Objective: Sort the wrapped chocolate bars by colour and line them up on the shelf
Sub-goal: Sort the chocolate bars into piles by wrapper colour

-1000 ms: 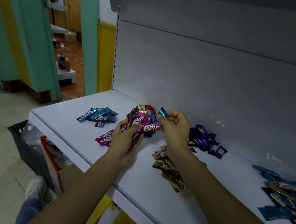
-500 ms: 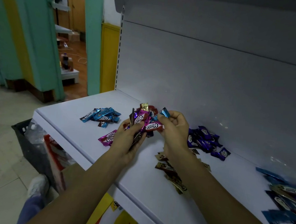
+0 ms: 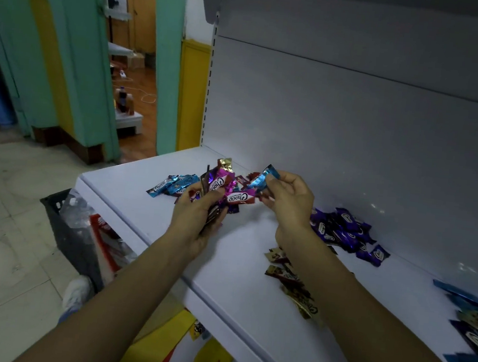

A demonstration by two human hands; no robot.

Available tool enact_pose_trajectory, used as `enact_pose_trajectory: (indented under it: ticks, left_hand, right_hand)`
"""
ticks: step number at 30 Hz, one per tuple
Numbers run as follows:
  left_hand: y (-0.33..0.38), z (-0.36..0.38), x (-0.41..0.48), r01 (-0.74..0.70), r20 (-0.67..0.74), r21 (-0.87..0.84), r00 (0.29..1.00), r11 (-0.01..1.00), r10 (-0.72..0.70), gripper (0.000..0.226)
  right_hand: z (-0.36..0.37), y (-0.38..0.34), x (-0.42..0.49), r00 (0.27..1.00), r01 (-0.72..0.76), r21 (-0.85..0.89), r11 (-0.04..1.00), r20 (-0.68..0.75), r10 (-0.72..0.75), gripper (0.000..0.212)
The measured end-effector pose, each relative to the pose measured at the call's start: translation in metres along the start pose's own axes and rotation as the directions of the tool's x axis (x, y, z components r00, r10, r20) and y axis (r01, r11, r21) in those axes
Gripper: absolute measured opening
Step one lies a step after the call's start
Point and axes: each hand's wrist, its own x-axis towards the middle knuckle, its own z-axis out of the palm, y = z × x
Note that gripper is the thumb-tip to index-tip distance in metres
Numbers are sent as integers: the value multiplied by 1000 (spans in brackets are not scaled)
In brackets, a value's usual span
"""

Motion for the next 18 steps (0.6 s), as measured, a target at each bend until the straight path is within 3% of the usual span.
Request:
enact_pose_trajectory:
  ticks: [5, 10, 15, 18]
  left_hand:
    - [36, -43, 7, -110, -94, 58, 989, 992, 115, 12]
    - [55, -82, 17, -162, -155, 84, 973, 983, 173, 13]
    - [58, -100, 31, -187, -154, 122, 967, 975, 205, 16]
    - [58, -104, 38, -184, -135, 156, 969, 971, 205, 18]
  right_hand:
    - [36, 18, 22, 982, -165, -62, 984, 84, 170, 12]
    - [78, 43, 43, 950, -220, -273, 937, 160, 270, 12]
    - [105, 59, 55, 944, -201, -385, 901, 170, 283, 12]
    - [114, 67, 58, 957, -103, -507, 856, 186, 225, 15]
